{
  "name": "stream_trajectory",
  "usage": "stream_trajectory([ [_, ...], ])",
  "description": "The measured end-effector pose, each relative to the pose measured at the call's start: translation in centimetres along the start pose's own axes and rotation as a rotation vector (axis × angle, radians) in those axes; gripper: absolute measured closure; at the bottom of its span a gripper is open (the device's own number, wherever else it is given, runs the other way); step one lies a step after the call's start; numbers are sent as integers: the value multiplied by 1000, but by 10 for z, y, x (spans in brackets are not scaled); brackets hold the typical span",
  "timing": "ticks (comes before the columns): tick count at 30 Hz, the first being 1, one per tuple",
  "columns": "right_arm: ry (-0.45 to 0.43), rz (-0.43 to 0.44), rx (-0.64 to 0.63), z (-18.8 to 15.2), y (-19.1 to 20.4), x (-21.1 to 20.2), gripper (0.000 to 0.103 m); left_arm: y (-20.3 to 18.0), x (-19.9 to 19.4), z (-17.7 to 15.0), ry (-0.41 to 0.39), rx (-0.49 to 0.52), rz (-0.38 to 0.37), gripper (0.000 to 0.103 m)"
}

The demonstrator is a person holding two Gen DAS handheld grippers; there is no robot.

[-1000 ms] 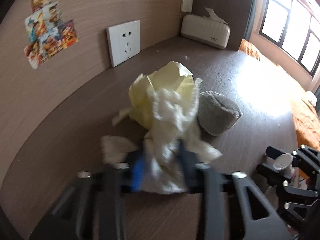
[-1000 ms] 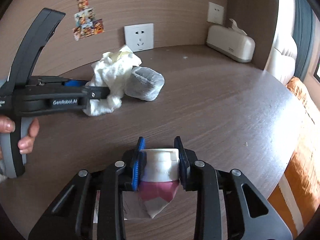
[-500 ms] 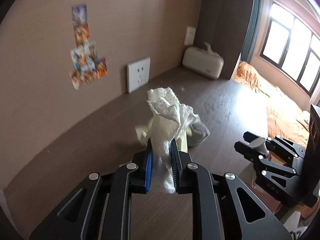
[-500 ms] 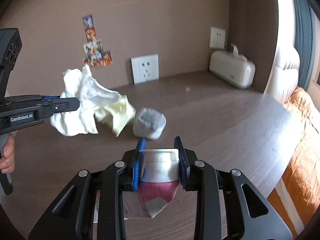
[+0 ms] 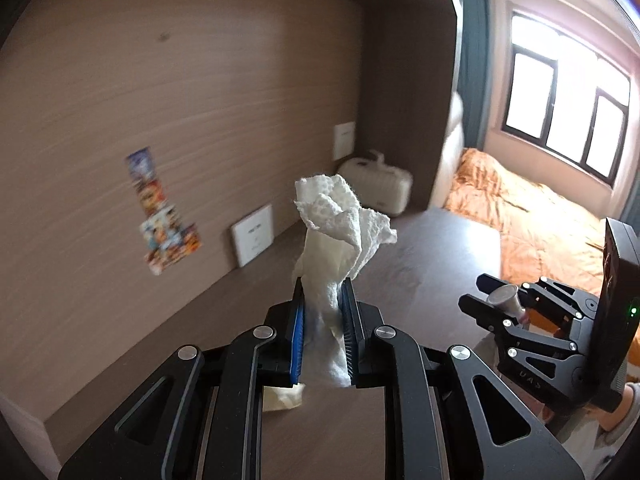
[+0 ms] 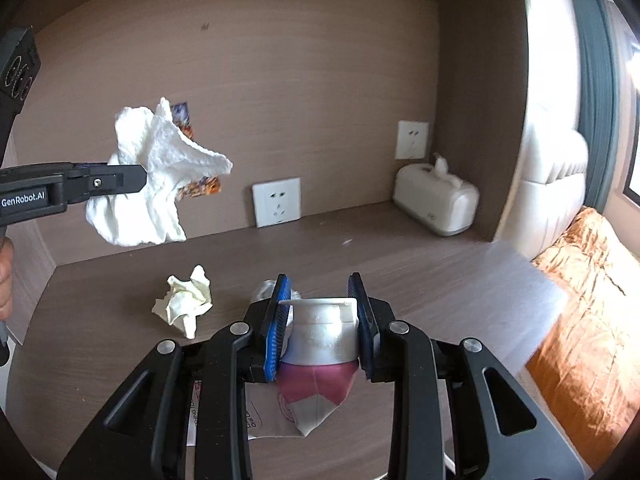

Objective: Collect trash
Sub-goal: 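Carry the tissue and cup down over the white bin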

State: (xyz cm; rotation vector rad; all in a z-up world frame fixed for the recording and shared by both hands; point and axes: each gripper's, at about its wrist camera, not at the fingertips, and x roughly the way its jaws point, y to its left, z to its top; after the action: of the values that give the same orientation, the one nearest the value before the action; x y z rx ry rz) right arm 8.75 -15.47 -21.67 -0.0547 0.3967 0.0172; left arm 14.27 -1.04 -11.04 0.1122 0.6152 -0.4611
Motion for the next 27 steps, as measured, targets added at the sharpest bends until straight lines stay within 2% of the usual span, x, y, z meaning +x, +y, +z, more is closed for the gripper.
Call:
stream_trajectory([
  [9, -30, -123, 66, -8, -69, -47, 74, -85, 20, 12, 4, 63, -171, 87],
  [16, -16, -240, 115, -31, -121, -81, 74, -161, 45, 10, 58, 120, -320, 87],
  [27, 58, -394, 180, -80, -193, -113, 74, -270, 99, -13, 192, 213, -491, 87],
])
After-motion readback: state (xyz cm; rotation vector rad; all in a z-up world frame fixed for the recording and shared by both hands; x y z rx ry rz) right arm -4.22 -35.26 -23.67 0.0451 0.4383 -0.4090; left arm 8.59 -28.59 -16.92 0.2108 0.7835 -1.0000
